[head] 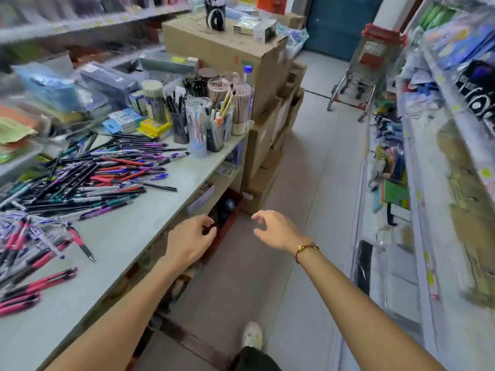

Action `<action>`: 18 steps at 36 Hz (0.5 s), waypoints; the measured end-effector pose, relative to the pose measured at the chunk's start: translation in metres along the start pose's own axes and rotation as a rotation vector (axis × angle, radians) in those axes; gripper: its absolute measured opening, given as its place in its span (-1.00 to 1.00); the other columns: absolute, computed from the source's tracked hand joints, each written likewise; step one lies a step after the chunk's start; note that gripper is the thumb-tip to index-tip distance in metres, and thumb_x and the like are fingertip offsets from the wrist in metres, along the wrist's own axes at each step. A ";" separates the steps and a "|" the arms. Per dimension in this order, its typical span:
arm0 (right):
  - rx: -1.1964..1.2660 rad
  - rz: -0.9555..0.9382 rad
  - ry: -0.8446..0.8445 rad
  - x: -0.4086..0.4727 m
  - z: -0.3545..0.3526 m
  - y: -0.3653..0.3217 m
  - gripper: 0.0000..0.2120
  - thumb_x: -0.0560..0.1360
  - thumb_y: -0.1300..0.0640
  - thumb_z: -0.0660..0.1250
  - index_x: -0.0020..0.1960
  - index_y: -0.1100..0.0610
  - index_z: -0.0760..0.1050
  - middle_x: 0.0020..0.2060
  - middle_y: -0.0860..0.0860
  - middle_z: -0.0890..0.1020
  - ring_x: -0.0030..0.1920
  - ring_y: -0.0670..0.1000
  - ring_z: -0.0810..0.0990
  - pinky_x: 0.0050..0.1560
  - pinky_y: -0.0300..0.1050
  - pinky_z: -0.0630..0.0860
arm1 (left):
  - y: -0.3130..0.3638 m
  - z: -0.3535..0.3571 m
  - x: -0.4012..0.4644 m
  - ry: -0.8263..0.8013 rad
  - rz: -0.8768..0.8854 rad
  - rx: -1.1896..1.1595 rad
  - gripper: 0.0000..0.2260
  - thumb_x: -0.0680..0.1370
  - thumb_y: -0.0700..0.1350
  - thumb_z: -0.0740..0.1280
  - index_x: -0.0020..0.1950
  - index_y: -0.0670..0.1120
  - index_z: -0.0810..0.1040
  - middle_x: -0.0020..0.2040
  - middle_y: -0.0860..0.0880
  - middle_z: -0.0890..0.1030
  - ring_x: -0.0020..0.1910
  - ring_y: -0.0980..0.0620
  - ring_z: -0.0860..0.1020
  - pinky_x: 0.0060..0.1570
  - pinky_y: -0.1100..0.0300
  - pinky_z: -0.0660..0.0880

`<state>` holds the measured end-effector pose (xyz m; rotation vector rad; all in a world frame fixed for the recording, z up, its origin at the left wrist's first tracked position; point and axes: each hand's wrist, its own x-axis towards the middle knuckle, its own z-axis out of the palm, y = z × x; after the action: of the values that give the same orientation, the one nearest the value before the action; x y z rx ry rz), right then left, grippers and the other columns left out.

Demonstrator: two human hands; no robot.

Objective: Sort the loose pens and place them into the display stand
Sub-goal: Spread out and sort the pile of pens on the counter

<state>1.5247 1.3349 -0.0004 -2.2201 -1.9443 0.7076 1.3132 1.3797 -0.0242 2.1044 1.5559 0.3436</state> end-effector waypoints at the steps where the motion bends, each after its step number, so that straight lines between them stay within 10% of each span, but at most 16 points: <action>1: -0.018 -0.026 0.005 0.018 -0.008 -0.001 -0.61 0.57 0.07 0.23 0.38 0.04 0.39 0.23 0.01 0.51 0.28 0.03 0.44 0.17 -0.07 0.42 | -0.001 -0.002 0.011 0.043 -0.039 -0.026 -0.75 0.57 0.07 0.25 0.20 0.07 0.57 0.14 0.14 0.61 0.19 0.06 0.54 0.15 0.11 0.47; 18: -0.069 -0.363 -0.085 0.250 -0.044 -0.117 -0.66 0.60 0.06 0.21 0.36 0.06 0.42 0.24 0.04 0.54 0.23 0.04 0.50 0.09 -0.09 0.44 | -0.112 -0.090 0.160 0.265 -0.428 0.087 -0.75 0.56 -0.07 0.23 0.20 0.00 0.58 0.13 -0.01 0.64 0.12 -0.07 0.56 -0.01 0.04 0.49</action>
<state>1.4547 1.6054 0.0145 -1.8170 -2.3567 0.6970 1.2295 1.5775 -0.0216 1.7734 2.1557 0.4178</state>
